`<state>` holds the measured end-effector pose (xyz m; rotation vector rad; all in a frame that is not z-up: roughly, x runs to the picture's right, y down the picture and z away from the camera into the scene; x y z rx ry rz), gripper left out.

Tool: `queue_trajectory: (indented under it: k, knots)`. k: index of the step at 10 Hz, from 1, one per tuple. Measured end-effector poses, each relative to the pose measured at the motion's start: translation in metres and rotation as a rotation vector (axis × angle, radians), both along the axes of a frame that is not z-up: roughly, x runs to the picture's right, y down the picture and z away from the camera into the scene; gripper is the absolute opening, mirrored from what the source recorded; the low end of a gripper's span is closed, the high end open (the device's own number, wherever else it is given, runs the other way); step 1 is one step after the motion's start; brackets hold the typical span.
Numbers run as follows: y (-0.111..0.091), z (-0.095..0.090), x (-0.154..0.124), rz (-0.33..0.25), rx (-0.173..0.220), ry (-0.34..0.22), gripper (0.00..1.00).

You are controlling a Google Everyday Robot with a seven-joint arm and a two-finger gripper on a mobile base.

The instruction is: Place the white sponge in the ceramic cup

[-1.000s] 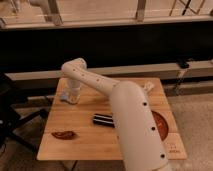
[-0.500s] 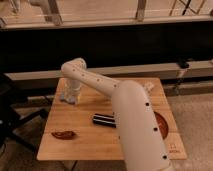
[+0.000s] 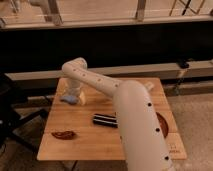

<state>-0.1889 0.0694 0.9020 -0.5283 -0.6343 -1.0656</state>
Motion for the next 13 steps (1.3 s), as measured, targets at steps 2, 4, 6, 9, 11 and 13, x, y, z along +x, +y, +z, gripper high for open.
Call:
queue_trajectory:
  k: [2,4,6,9,11,13]
  knots:
    - [-0.0001,-0.0006,0.0004,0.014,0.000,0.012,0.80]
    - [0.0002,-0.0012,-0.0002,0.039,-0.002,0.029,0.80]
    - [0.0007,-0.0020,-0.0028,0.074,-0.006,0.052,0.80]
    - [0.0019,-0.0017,-0.0053,0.130,-0.012,0.085,0.80]
    - [0.0016,-0.0002,-0.0054,0.168,-0.014,0.109,0.80]
    - [0.0020,0.0012,-0.0074,0.199,-0.014,0.132,0.80]
